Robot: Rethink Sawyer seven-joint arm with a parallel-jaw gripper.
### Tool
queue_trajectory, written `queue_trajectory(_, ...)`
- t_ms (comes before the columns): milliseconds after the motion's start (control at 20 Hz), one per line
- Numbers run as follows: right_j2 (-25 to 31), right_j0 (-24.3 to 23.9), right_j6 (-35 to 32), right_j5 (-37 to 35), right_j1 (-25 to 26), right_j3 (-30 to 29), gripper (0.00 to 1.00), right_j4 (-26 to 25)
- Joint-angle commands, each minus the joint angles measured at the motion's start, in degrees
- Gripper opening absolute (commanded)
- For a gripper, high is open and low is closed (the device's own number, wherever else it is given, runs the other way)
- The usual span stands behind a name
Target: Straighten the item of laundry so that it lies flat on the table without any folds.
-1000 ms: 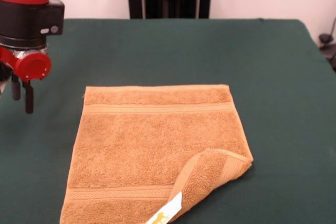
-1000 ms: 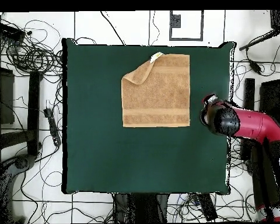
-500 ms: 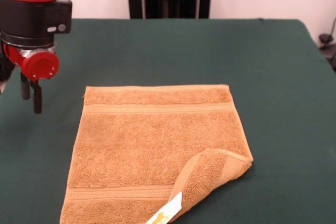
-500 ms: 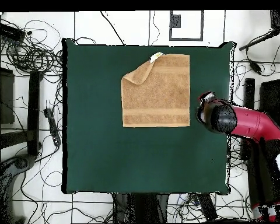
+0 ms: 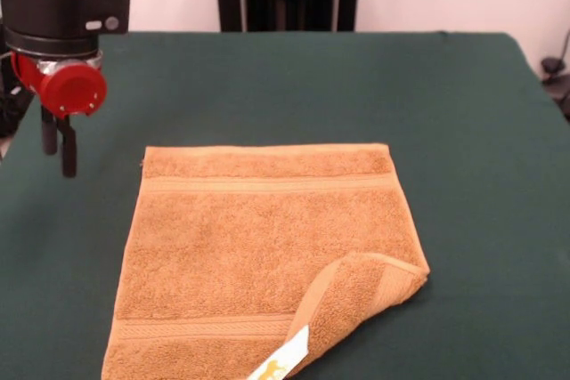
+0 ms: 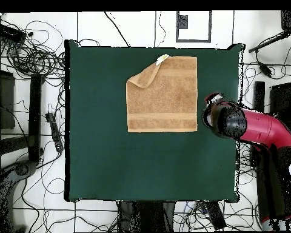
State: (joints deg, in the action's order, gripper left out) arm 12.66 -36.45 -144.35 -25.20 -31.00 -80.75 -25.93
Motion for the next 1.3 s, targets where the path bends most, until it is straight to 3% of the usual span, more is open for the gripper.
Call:
queue_trajectory(50,-0.1,3.2,-4.7,-1.5,0.5,-7.4,1.0,3.3)
queue_trajectory(450,-0.1,2.8,-2.8,-0.6,0.3,-8.2,1.0,3.3)
queue_trajectory(650,1.9,2.8,2.3,-1.6,2.5,-5.6,1.0,1.4)
queue_trajectory(1300,0.3,9.1,1.1,-3.5,8.0,3.0,1.0,1.0)
